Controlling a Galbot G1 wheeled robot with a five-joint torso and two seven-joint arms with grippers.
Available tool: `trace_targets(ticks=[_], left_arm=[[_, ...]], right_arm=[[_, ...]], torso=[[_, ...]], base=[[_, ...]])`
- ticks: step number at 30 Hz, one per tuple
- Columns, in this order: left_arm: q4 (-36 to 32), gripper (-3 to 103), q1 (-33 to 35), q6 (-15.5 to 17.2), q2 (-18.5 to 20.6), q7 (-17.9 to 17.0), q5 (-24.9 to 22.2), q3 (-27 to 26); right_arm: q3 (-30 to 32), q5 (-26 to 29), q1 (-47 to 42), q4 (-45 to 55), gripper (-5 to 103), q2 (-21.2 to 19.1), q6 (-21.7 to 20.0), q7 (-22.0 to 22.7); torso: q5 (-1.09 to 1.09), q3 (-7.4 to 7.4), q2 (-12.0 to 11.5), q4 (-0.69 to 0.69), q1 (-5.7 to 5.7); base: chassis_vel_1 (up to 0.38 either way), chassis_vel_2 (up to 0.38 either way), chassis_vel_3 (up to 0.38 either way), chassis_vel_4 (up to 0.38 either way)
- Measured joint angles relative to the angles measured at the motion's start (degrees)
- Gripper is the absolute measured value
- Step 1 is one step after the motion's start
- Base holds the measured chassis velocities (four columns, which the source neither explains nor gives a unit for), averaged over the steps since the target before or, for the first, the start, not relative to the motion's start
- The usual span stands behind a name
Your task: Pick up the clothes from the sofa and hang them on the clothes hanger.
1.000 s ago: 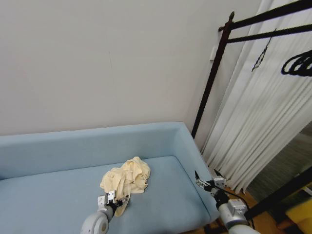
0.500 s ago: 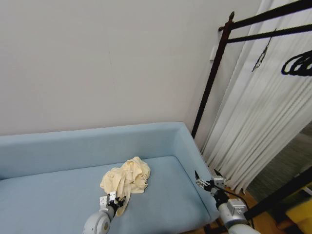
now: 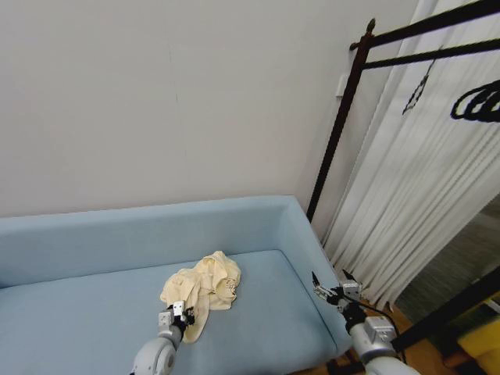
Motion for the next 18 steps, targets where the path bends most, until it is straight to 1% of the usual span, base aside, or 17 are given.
trace_targets(ticks=[1,3,5,7,8,9,11,12,15,16,17,18], left_arm=[[-0.45,1,0.05,-1.04,0.27,0.29,0.31,-0.27],[-2.28,1,-0.03,-4.47,1.57,0.71,0.76,-1.17],[-2.82,1,-0.12,-4.94,1.93,0.72,0.73,-1.33],[-4.29,1,-0.41,-5.38,2.87,0.7,0.23,-1.5],[-5.77,1,-0.79,-5.38,3.97,0.61,-0.63,-1.48],[-5.77,1,-0.79,-5.38,3.97,0.61,-0.63,-1.48],[-7.61,1,-1.59,-5.11,5.88,0.11,-1.92,-1.05],[-7.61,1,-1.59,-5.11,5.88,0.11,-1.92,-1.05],[-9.25,1,-2.25,-4.32,8.11,-0.59,-3.53,-0.87],[-9.85,1,-2.45,-4.14,9.12,-0.96,-4.53,-0.94],[-10.14,1,-2.55,-4.04,9.67,-1.21,-5.13,-1.07],[-10.14,1,-2.55,-4.04,9.67,-1.21,-5.13,-1.07]], right_arm=[[-0.39,0.12,0.46,-0.5,100,0.03,-0.01,-0.01],[-2.21,0.8,2.46,-2.52,100,0.03,-0.04,-0.11],[-3.06,1.06,3.37,-3.27,100,-0.06,-0.14,-0.12],[-5.13,1.95,5.47,-4.91,100,-0.45,-0.72,-0.06],[-7.86,3.3,7.86,-6.74,100,-0.94,-1.48,0.62],[-7.86,3.3,7.86,-6.74,100,-0.94,-1.48,0.62],[-13.93,5.53,11.58,-9.24,100,-1.61,-2.39,3.11],[-13.93,5.53,11.58,-9.24,100,-1.61,-2.39,3.11],[-23.96,9.87,17.39,-11.77,100,-2.53,-4.4,7.89],[-28.6,12.45,20.86,-13.14,100,-2.62,-5.6,10.49],[-31.69,14.26,23.55,-14.44,100,-2.49,-6.18,12.55],[-31.69,14.26,23.55,-14.44,100,-2.49,-6.18,12.55]], torso=[[0.0,0.0,0.0,0.0,0.0],[0.01,-0.01,0.0,0.0,0.0],[0.0,0.0,0.0,-0.01,0.0],[0.0,-0.01,0.0,0.0,0.0],[0.0,0.0,0.0,0.0,0.0],[0.0,0.0,0.0,0.0,0.0],[0.0,0.0,0.0,-0.01,0.0],[0.0,0.0,0.0,-0.01,0.0],[0.0,0.0,0.0,0.0,0.0],[-0.01,0.0,0.0,0.0,0.0],[-0.01,0.0,0.0,0.01,0.0],[-0.01,0.0,0.0,0.01,0.0]], base=[[0.0,0.0,0.0,0.0],[0.0,0.0,0.0,0.0],[0.0,0.0,0.0,0.0],[0.0,0.0,0.0,0.0],[0.0,0.0,0.0,0.0],[0.0,0.0,0.0,0.0],[0.0,0.0,0.0,0.0],[0.0,0.0,0.0,0.0],[0.0,0.0,0.0,0.0],[0.0,0.0,0.0,0.0],[0.0,0.0,0.0,0.0],[0.0,0.0,0.0,0.0]])
